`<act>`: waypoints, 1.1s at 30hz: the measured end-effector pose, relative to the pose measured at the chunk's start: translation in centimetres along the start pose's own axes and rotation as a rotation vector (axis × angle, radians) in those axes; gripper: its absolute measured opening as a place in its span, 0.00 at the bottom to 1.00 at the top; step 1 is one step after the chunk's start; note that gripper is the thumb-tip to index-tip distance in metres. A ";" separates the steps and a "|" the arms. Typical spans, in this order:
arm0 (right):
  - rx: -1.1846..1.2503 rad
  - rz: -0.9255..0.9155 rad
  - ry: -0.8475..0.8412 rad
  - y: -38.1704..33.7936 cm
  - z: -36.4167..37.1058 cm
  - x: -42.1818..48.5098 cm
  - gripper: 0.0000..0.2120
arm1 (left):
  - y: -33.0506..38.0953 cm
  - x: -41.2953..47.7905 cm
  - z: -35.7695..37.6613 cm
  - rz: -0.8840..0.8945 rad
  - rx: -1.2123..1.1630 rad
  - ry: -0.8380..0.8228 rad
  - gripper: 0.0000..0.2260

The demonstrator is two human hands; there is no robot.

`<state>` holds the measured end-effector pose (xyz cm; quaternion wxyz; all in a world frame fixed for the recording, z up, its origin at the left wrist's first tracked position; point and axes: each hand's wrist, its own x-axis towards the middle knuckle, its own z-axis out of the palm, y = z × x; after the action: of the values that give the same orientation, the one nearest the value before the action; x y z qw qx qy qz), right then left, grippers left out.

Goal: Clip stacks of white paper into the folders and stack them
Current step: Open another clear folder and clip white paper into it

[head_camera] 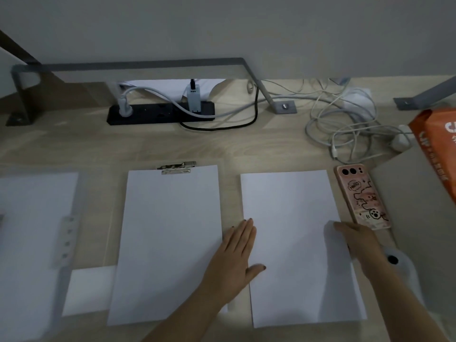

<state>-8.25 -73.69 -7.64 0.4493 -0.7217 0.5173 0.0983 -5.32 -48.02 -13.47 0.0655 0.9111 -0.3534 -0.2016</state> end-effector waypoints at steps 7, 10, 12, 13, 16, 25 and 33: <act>0.087 -0.141 -0.073 -0.8 -0.5 -2.2 0.13 | 0.0 0.1 0.3 0.028 -0.030 0.008 0.32; 0.122 -0.272 -0.029 -1.2 -0.9 -3.6 0.14 | 0.7 -0.1 -1.2 -0.010 -0.233 0.079 0.29; 0.186 -0.316 -0.027 -1.5 -1.5 -4.5 0.09 | 1.4 0.3 -3.1 -0.161 -0.667 0.077 0.30; 0.242 -0.324 -0.048 -1.7 -1.9 -4.9 0.09 | 1.7 0.4 -4.2 -0.256 -0.901 0.078 0.32; 0.432 -0.337 -0.138 -2.7 -2.4 -6.1 0.11 | 2.1 0.7 -7.7 -0.447 -1.413 0.176 0.26; 0.439 -0.364 -0.257 -7.0 4.5 -11.7 0.09 | -5.3 -5.5 -13.2 -0.449 -1.486 0.390 0.07; 0.387 -0.232 -0.684 -8.8 17.9 -19.0 0.14 | -18.1 -14.7 -11.8 -0.698 -1.381 0.550 0.14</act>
<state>-3.60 -47.21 -1.63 0.7312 -0.6030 0.2619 0.1820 0.91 -25.05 -2.73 0.6293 0.7398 0.1830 -0.1519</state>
